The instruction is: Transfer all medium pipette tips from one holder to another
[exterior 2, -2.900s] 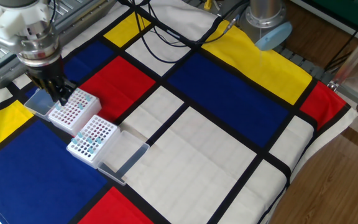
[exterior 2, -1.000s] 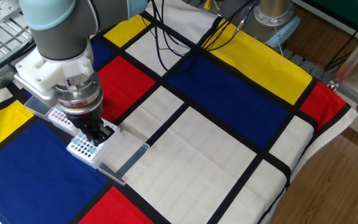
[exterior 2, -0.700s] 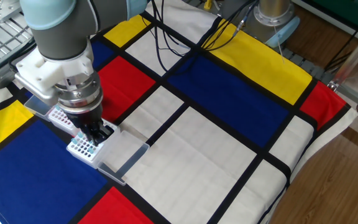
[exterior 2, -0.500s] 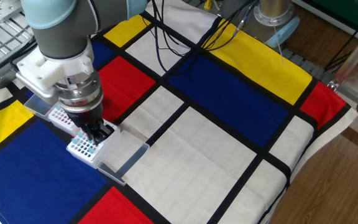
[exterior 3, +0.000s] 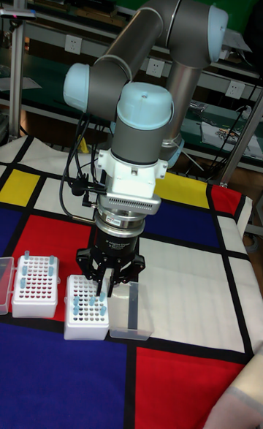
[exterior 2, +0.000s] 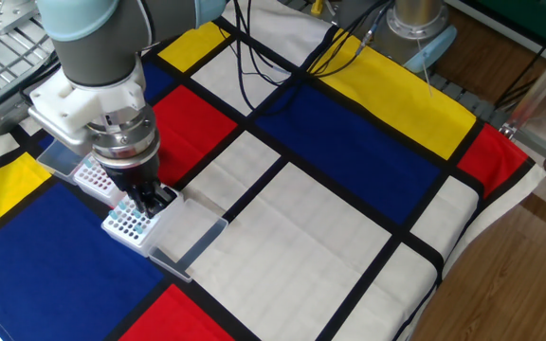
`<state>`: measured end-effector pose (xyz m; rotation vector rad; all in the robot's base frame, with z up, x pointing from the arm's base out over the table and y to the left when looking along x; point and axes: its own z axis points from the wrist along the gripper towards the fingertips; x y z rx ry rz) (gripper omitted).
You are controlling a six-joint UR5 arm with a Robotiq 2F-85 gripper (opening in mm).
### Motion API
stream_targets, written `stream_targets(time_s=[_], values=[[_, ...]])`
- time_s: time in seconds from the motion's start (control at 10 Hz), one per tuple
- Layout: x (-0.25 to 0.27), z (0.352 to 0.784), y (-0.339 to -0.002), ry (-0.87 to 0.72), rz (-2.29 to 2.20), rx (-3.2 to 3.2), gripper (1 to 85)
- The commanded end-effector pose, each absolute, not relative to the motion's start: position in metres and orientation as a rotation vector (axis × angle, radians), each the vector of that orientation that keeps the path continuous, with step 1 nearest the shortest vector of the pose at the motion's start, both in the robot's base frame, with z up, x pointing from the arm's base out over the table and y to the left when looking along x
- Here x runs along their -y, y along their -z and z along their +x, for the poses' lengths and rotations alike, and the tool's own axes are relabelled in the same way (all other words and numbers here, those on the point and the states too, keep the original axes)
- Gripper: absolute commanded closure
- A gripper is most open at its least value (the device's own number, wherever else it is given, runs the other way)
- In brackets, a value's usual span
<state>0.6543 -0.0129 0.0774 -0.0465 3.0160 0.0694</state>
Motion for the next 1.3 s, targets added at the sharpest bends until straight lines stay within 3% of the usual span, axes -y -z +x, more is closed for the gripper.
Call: stream_targets(time_s=[0.0,0.5,1.2], values=[[0.01,0.654,-0.075,-0.084,-0.039,-3.007,61.0],[0.011,0.655,-0.065,-0.073,-0.045,-2.988,61.7],[0.017,0.656,-0.065,-0.041,0.014,-2.984,70.7]])
